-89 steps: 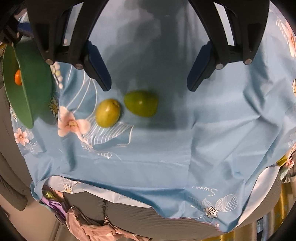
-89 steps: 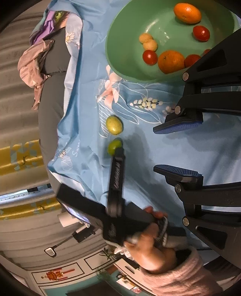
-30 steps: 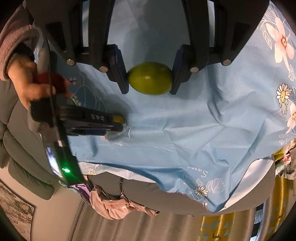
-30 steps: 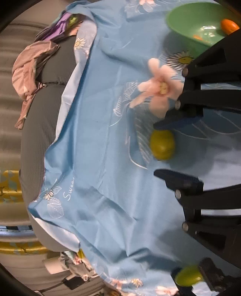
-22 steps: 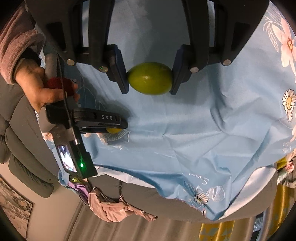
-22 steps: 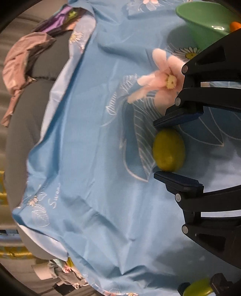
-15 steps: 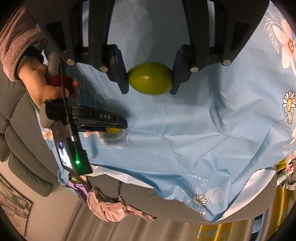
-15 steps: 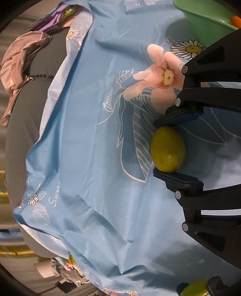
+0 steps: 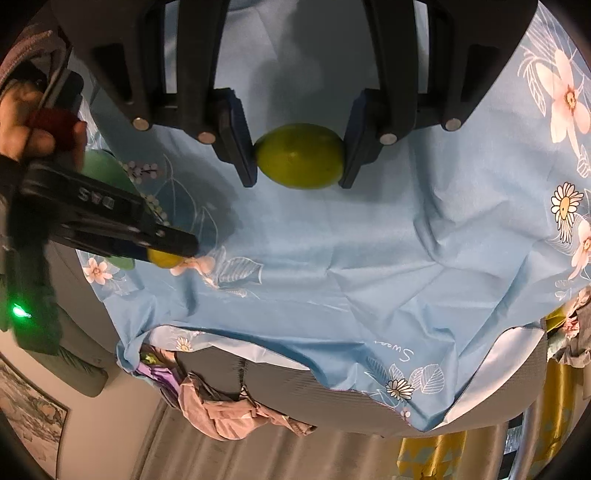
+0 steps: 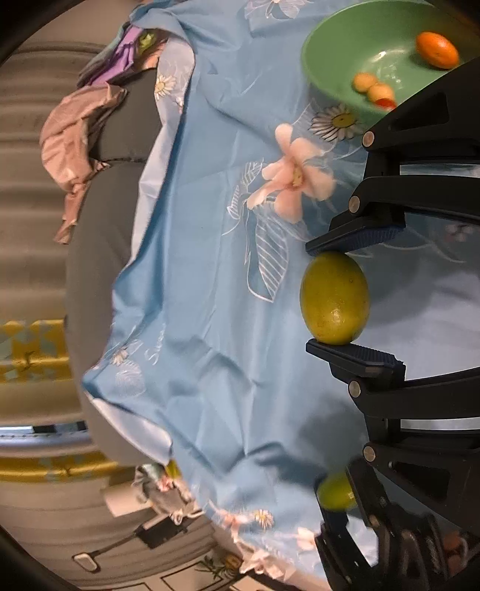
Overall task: Organize fruits
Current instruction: 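Carry the green plum into the green bowl held by the left tool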
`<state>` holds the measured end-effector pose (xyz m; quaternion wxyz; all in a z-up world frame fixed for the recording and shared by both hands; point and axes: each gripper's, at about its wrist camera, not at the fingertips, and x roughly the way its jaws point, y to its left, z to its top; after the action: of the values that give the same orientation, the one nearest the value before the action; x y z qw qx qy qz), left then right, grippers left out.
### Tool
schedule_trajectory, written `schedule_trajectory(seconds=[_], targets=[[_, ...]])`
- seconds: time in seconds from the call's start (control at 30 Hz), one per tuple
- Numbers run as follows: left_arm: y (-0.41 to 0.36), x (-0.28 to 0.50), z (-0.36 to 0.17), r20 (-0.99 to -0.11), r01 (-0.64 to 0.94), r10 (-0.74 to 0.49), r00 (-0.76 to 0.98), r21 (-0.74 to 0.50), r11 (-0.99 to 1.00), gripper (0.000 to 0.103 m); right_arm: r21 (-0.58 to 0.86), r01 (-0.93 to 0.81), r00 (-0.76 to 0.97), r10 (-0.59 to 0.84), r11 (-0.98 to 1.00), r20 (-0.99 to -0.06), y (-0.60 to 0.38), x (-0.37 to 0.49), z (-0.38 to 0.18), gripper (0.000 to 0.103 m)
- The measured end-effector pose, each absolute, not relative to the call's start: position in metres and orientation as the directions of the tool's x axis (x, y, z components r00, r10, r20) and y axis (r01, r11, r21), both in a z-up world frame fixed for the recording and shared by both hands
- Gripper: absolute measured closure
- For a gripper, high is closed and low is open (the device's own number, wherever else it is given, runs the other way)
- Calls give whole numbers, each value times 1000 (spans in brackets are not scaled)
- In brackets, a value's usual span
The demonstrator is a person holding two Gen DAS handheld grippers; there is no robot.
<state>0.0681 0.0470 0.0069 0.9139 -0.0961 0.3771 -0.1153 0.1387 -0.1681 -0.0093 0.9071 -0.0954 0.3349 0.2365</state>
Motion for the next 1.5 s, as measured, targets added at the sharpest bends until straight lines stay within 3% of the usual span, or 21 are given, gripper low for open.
schedule_trajectory(seconds=[0.43, 1.0, 1.27, 1.5], targets=[[6, 39, 25, -675, 168, -268, 687, -211, 963, 58, 88, -490, 673, 441, 867, -594, -215, 89, -10, 56], [-84, 56, 55, -654, 293, -322, 685, -157, 943, 58, 144, -363, 783, 386, 920, -488, -309, 76, 18, 56], [-137, 77, 67, -642, 391, -382, 664, -137, 910, 58, 151, -280, 813, 318, 948, -488, -353, 79, 21, 56], [-182, 107, 65, -674, 475, -448, 587, -161, 865, 58, 122, -228, 798, 258, 966, -544, -381, 91, 19, 56]])
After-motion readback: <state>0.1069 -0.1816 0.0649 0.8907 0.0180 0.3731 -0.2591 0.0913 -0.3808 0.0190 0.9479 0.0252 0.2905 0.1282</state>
